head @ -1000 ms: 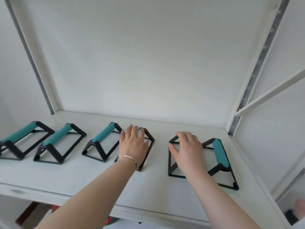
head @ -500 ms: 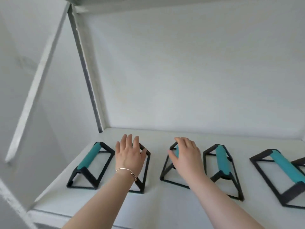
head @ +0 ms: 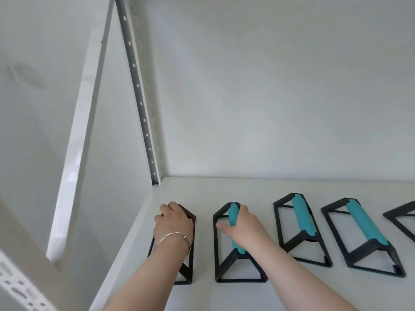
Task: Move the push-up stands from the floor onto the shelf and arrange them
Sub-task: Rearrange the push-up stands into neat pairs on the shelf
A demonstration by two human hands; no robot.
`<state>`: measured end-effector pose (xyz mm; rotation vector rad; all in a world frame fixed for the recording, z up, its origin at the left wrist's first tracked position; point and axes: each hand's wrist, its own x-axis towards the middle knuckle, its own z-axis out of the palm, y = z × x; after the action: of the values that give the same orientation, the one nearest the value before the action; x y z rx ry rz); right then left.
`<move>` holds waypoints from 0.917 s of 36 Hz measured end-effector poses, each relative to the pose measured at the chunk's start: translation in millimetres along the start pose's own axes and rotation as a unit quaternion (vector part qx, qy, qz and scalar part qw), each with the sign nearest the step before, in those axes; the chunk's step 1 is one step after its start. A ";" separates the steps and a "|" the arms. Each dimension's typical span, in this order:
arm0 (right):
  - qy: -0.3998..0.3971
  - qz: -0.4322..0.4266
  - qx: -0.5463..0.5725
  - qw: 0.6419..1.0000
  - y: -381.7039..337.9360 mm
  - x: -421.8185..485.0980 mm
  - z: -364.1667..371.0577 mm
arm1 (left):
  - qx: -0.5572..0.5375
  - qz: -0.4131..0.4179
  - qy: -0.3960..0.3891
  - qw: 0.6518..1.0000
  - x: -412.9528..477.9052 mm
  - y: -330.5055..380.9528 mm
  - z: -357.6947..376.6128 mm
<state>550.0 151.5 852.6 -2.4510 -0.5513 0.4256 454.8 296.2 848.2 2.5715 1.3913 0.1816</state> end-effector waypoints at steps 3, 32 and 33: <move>-0.006 0.003 0.004 1.000 -2.1 9.1 -4.0 | 0.034 0.009 0.002 0.999 8.7 -4.7 2.0; -0.166 -0.209 -0.225 0.937 -17.8 194.7 -89.9 | -0.031 0.321 -0.080 0.943 186.7 35.9 -10.1; -0.168 -0.203 -0.223 0.939 -13.1 197.6 -88.7 | -0.030 0.321 -0.078 0.943 188.2 37.3 -8.3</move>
<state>753.7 213.1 895.4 -2.5906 -1.4043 0.5989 586.1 435.0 866.7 2.8160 0.4482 0.1103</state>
